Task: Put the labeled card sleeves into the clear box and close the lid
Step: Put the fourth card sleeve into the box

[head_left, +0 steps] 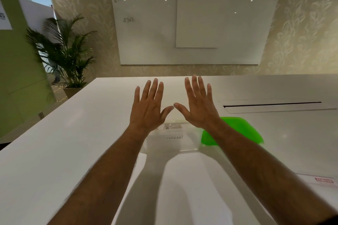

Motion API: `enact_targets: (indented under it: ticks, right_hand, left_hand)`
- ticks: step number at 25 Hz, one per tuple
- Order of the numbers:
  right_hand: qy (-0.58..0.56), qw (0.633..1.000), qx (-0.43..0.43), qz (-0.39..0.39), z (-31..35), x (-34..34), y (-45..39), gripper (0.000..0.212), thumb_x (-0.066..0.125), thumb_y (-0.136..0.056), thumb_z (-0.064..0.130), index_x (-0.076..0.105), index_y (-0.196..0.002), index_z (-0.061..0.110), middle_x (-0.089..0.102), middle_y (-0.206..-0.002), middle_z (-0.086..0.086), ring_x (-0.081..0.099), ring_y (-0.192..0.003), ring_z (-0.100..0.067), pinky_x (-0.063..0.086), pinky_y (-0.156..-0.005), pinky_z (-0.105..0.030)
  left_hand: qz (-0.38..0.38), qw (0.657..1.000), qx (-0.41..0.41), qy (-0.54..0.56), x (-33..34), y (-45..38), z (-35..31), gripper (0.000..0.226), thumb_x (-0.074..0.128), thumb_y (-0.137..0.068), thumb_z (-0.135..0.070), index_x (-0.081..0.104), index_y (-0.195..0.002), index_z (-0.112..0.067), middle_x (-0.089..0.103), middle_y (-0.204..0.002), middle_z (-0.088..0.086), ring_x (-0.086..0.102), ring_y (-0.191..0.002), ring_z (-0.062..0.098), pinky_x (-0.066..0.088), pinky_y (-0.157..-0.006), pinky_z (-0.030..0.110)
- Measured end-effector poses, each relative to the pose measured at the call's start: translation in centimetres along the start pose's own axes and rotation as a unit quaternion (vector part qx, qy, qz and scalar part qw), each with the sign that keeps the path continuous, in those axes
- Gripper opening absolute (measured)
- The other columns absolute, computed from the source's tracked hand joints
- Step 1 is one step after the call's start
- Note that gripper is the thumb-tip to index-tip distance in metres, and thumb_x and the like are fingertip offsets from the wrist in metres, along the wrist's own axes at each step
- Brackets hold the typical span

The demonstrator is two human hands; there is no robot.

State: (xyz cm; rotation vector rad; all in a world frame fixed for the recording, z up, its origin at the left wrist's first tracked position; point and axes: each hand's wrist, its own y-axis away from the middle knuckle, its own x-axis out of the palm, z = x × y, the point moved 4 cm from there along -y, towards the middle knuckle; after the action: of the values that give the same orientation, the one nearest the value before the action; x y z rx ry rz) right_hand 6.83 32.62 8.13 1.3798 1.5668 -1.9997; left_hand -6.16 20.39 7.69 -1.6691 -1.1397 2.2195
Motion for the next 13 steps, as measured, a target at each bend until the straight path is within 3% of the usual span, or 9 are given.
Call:
enact_targets:
  ticks: [13]
  right_hand:
    - [0.051,0.998,0.019,-0.013,0.4,-2.1,6.3,0.095,0.02,-0.087,0.078,-0.002,-0.156,0.017,-0.006,-0.164,-0.013,-0.007,-0.151,-0.031,0.005,-0.118,-0.061]
  left_hand:
    - [-0.044,0.999,-0.015,0.003,-2.3,4.4,-1.7,0.096,0.014,-0.085,-0.081,0.006,-0.158,-0.018,0.003,-0.166,0.01,0.001,-0.152,0.033,0.002,-0.12,0.06]
